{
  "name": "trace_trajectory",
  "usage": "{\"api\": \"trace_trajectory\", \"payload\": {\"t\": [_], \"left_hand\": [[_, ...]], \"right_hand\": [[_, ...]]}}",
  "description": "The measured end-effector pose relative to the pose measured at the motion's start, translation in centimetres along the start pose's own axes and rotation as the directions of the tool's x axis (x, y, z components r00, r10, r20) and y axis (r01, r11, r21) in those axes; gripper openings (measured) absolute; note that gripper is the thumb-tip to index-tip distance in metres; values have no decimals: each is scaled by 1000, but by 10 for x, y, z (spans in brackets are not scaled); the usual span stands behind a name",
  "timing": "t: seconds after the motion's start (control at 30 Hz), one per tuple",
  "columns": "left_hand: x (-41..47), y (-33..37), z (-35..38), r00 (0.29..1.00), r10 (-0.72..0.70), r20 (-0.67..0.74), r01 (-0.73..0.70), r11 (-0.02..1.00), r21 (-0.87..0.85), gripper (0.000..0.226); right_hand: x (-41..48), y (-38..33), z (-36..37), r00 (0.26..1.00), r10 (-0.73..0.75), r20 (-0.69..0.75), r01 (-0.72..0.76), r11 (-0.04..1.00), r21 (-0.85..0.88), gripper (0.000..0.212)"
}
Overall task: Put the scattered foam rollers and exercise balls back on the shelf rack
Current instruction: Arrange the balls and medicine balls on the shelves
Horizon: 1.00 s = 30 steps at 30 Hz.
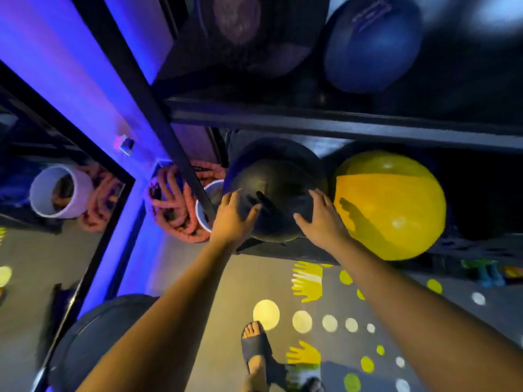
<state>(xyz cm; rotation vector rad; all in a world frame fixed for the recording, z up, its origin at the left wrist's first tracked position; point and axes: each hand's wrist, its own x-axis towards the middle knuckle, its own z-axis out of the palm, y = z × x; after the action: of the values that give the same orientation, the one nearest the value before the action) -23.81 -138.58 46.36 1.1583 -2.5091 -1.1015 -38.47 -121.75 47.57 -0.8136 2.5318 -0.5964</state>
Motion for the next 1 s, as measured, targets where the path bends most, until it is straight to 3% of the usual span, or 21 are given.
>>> {"api": "trace_trajectory", "payload": {"t": [0.17,0.3,0.4,0.53,0.67,0.73,0.8,0.9,1.0], "left_hand": [[45,-30,36,994,-6,106,5,1000,11,98],[75,-44,60,999,48,0,-48,998,34,100],[115,-39,58,992,10,-125,-15,999,-36,94],[131,-42,70,962,-96,-254,59,987,-151,78],[113,-63,99,971,-82,-223,41,982,-183,72],[100,-70,112,960,-164,-229,112,969,-222,69],[82,-69,127,942,-307,-138,269,933,-237,56],[68,-57,151,924,-318,211,362,905,-222,52],[81,-32,169,900,-319,297,420,816,-396,60]], "right_hand": [[52,15,37,999,44,27,-43,998,-37,107],[87,29,43,997,-31,-72,18,984,-176,113],[133,25,21,995,-69,-78,57,987,-147,114],[190,17,4,995,19,-102,-6,992,126,102],[225,3,19,919,81,-386,39,955,293,72],[233,1,23,873,132,-470,38,941,335,60],[239,8,20,874,124,-471,32,950,310,54],[247,19,15,914,65,-400,24,976,214,53],[243,24,22,952,23,-305,40,979,199,58]]}}
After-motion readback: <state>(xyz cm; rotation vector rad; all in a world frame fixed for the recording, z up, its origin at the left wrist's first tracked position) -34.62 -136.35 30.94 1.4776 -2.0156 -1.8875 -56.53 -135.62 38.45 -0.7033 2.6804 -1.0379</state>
